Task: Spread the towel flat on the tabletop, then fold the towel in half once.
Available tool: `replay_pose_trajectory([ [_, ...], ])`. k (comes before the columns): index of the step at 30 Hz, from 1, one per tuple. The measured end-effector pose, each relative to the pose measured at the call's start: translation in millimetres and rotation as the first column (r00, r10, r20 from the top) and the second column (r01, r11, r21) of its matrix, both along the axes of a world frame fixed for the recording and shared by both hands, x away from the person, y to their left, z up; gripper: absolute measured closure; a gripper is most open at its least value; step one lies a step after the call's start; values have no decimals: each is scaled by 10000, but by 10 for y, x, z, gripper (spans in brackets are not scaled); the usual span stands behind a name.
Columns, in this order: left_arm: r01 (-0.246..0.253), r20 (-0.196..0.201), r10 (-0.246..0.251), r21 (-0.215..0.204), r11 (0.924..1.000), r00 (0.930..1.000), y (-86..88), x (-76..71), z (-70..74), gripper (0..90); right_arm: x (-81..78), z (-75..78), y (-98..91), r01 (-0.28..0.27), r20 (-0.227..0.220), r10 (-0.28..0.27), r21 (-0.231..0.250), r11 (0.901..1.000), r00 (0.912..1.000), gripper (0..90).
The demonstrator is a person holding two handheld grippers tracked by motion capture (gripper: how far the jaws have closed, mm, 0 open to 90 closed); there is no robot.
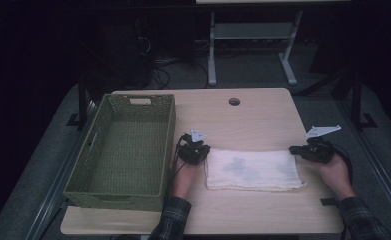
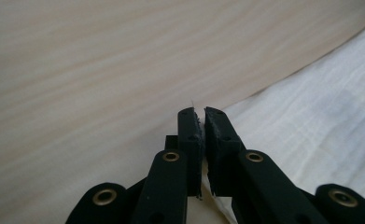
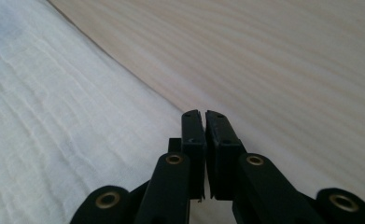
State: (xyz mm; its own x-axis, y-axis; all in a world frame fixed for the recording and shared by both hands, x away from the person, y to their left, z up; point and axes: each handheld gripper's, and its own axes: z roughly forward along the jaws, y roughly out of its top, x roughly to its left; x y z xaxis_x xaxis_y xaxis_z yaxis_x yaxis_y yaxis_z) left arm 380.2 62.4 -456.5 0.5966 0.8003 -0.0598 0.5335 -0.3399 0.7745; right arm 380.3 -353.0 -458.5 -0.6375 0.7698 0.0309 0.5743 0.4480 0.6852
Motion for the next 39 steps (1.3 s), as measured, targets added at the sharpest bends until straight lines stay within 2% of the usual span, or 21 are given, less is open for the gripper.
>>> replay_pose_trajectory([
  [6,-102,271,101,27,9999,9996,4,62,65,850,115,32,18,117,179,-117,20,9999,9998,864],
  [19,-95,533,101,-122,9999,9985,46,-65,130,853,-1,125,-15,-69,506,53,317,9995,9987,865],
  [30,-4,992,64,-605,9982,9950,85,-316,128,853,-200,157,-53,-367,504,347,387,9986,9981,864],
  [34,-12,988,85,-730,9973,9951,100,-404,118,853,-268,188,-58,-410,516,387,451,9981,9979,864],
  [38,96,966,-31,-671,9977,9953,114,-502,131,853,-345,202,-42,-422,502,400,440,9981,9979,864],
  [39,89,953,-14,-778,9969,9954,114,-523,134,853,-363,198,-39,-448,503,426,434,9981,9978,864],
])
